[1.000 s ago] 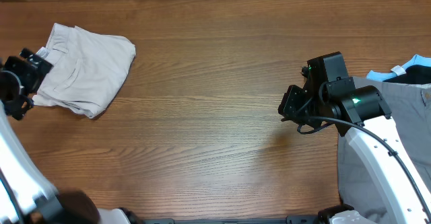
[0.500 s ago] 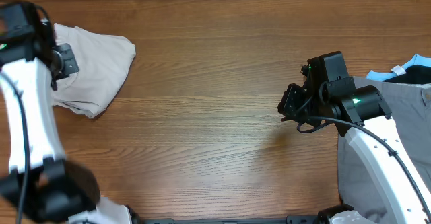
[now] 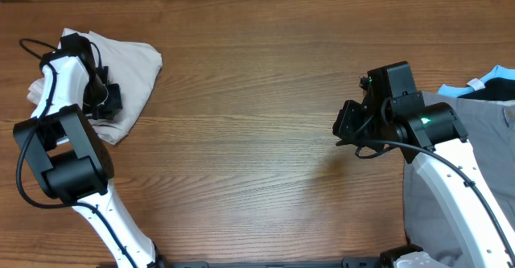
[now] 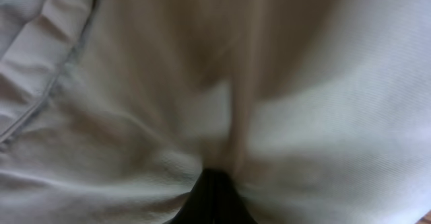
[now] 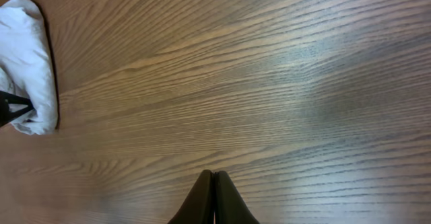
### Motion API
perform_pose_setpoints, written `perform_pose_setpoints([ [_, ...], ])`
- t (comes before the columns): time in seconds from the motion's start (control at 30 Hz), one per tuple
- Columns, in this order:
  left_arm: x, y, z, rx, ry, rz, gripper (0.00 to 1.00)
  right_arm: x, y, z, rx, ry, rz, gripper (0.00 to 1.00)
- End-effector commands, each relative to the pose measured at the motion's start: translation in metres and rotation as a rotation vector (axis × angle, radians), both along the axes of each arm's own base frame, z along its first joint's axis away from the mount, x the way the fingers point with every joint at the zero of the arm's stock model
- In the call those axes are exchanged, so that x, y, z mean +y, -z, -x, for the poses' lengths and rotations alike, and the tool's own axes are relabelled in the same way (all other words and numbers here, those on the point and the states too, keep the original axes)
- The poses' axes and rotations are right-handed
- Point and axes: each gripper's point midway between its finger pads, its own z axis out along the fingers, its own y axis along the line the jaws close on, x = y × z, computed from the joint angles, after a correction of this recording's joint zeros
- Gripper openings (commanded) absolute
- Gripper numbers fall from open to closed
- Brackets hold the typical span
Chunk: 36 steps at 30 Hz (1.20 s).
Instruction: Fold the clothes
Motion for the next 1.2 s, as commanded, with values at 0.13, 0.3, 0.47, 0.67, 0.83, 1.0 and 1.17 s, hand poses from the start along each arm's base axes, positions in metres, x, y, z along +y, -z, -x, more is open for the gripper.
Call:
perform_pose_setpoints([
  [0.13,-0.050,0.054,0.001,0.064,-0.072,0.198,0.04,-0.004,-0.005,-0.005,-0.030,0.007,0.019,0.04],
  [0.3,-0.063,0.053,-0.001,0.069,-0.104,0.210,0.04,-0.004,-0.005,-0.005,-0.031,0.007,0.020,0.04],
  [0.47,-0.080,0.052,0.000,0.088,-0.092,0.239,0.04,-0.005,-0.005,-0.005,-0.033,0.009,0.025,0.04],
  [0.67,-0.085,0.035,-0.002,0.073,-0.056,0.239,0.04,-0.005,-0.005,-0.006,-0.034,0.009,0.024,0.04],
  [0.83,-0.071,-0.041,-0.012,-0.049,-0.074,0.216,0.19,-0.005,-0.005,-0.006,-0.034,0.009,0.024,0.04],
  [1.0,-0.010,-0.115,-0.025,-0.260,-0.114,-0.054,0.29,-0.005,-0.005,-0.006,-0.035,0.009,0.024,0.04],
  [1.17,0.047,-0.116,-0.016,-0.269,-0.223,-0.185,0.13,-0.005,-0.005,-0.006,-0.034,0.009,0.023,0.04],
])
